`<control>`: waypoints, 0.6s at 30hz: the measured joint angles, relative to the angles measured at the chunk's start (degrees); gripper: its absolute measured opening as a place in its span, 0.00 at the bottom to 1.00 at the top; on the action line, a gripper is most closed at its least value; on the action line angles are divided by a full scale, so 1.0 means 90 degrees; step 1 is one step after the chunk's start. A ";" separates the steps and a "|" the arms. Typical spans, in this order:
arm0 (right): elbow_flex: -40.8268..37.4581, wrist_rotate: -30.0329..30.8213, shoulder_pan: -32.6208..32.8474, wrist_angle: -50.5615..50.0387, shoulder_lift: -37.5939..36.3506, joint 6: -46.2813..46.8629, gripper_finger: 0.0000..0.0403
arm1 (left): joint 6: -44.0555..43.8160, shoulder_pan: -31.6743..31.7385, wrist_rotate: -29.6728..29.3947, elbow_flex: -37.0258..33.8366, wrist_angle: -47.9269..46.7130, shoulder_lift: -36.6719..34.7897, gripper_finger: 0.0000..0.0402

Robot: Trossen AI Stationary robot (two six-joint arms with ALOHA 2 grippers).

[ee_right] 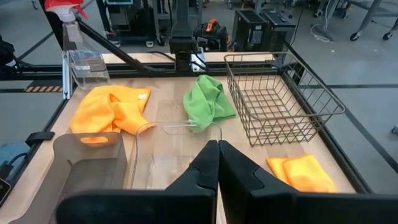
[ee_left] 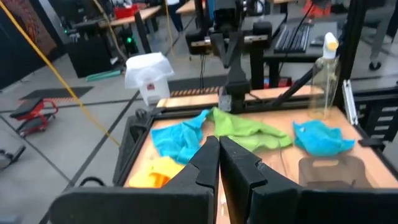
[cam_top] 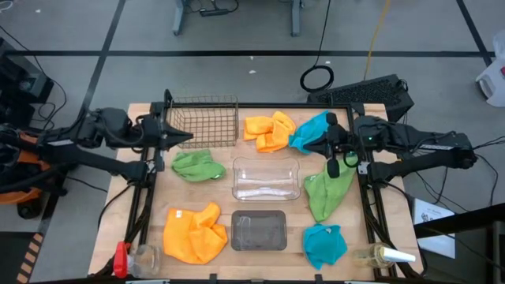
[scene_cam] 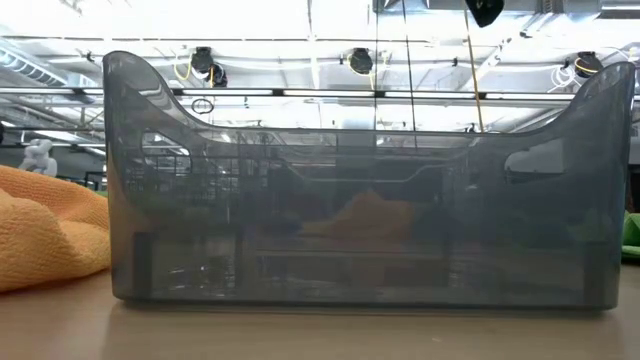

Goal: Sort microfiber towel by color & place in baskets
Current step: Put the right green towel into the black transparent bin

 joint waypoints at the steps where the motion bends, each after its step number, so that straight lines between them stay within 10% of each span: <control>1: 0.0000 0.0000 -0.0002 0.0002 0.0029 0.0067 0.00 | 0.0000 0.0000 -0.0057 0.0070 -0.0049 0.0088 0.05; 18: -0.0002 0.0051 0.0688 -0.0262 0.0596 0.0562 0.00 | -0.0007 0.0000 -0.0150 0.0131 -0.0184 0.1236 0.05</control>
